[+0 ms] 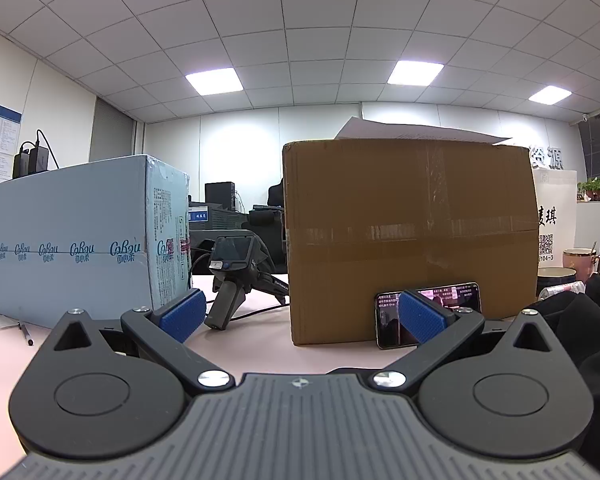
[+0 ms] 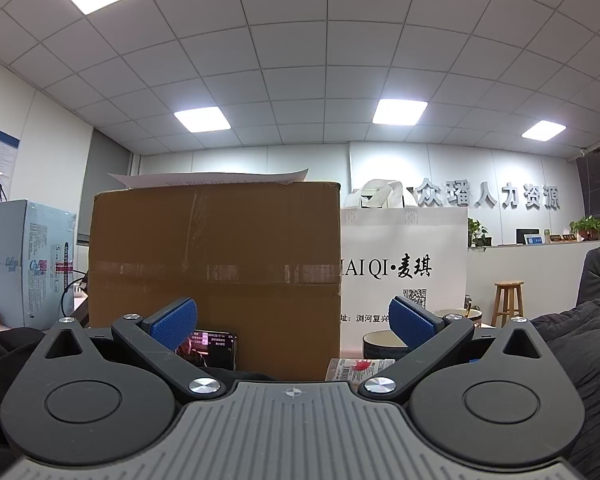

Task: Fold clothes
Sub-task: 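Move both tools toward the black jacket on the table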

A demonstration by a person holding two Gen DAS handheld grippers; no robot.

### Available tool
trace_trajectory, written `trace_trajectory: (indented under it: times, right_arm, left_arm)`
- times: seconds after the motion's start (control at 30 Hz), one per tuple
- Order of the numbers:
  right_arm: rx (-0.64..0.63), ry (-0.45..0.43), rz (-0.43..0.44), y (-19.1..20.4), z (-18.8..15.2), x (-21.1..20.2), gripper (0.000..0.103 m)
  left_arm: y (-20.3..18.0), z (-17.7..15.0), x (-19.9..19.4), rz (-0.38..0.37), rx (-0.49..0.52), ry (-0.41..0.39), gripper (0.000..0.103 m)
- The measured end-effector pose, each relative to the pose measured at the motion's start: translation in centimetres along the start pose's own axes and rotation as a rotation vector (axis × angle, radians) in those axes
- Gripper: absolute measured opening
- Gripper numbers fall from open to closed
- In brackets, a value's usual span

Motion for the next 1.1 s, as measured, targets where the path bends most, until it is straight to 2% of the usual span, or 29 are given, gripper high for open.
trace_trajectory:
  times: [0.27,0.5,0.63,0.87,1.1]
  right_arm:
    - [0.002,-0.013,0.000,0.1,0.1,-0.3,0.103]
    - [0.024,-0.082,-0.010,-0.3,1.1,-1.3,0.103]
    - [0.042,-0.048,-0.012,-0.5,1.2,-1.3,0.103]
    - [0.086,-0.055,0.015,-0.5,2.1,-2.3,0.103]
    - [0.195,0.050,0.094,0.1,1.2,-2.6,0.103]
  left_arm:
    - [0.0,0.1,-0.1,-0.012,-0.005,-0.009,0.103]
    - [0.1,0.6,-0.9,0.004,0.002,-0.059,0.103]
    - [-0.2,0.9,-1.2,-0.010,0.007,-0.075,0.103]
    - [-2.0,1.6,-2.3,-0.073,0.062,-0.104,0.103]
    - [-5.4,1.9,-5.3,-0.245,0.085,-0.075,0.103]
Point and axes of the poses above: each gripper's, at about its wrist camera, not at the fingertips, and x roughly the way its jaws point, y to its left, z to its top, the point moved 10 cm from there along x, roughly the way its jaws point, and after that the axes turned 9 degrees about x, right-handed, at the moved point
